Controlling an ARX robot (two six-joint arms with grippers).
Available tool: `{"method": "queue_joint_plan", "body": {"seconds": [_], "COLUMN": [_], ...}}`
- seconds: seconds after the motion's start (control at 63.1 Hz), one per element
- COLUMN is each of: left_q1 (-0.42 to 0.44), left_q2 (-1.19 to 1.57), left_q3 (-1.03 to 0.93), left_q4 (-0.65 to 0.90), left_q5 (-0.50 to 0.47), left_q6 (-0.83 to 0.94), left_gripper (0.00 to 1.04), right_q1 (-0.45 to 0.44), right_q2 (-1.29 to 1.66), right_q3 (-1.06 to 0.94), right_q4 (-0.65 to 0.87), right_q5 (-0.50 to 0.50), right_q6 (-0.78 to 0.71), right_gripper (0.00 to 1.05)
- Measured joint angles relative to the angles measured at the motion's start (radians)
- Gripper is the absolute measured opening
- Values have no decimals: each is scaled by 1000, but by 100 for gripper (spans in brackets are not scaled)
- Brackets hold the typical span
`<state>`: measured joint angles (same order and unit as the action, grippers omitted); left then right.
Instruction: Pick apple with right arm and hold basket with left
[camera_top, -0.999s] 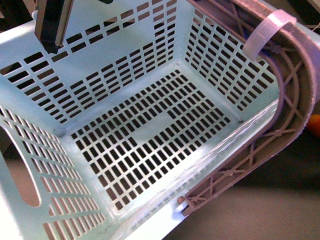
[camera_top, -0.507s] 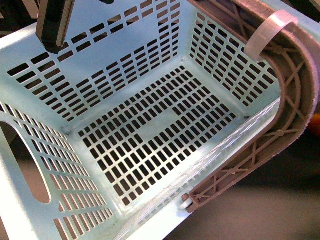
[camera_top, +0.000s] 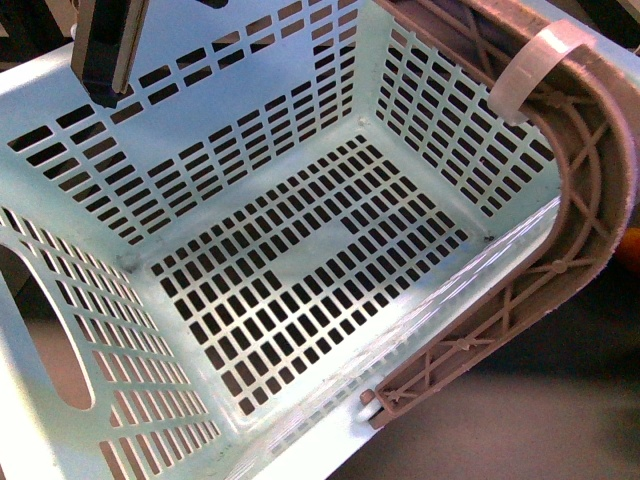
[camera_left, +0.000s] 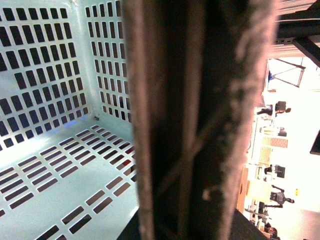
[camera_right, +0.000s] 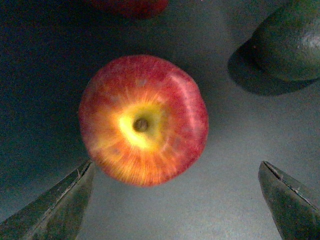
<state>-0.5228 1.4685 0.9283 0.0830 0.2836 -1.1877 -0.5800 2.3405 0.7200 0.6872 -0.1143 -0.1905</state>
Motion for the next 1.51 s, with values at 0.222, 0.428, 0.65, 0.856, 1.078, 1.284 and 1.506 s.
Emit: {"method": "queue_joint_plan", "body": {"seconds": [0.222,0.428,0.65,0.856,1.078,1.284,1.506], "left_q1": [0,0,0,0,0,0,0], "left_q2": [0,0,0,0,0,0,0], "left_q3": [0,0,0,0,0,0,0], "left_q4": [0,0,0,0,0,0,0], "left_q5": [-2,-3,-2,-3,-2,-3,-2], "left_q6": [0,0,0,0,0,0,0], "left_gripper": [6,6,6,6,6,6,6], "right_q1": [26,47,47,31,39,148,354], "right_q2": [48,93,93,29,-358,-789,-1076], "right_q3": [71,106,101,26,-175,-251,-208], "right_q4": [-40,-54,-52,-41,-80,-233,-329], "right_q5": [-7,13,9,-33,-209,-285,-241], "right_q6": [29,51,77,77,49,104,242], "right_gripper": [96,96,75,70,70,70,70]}}
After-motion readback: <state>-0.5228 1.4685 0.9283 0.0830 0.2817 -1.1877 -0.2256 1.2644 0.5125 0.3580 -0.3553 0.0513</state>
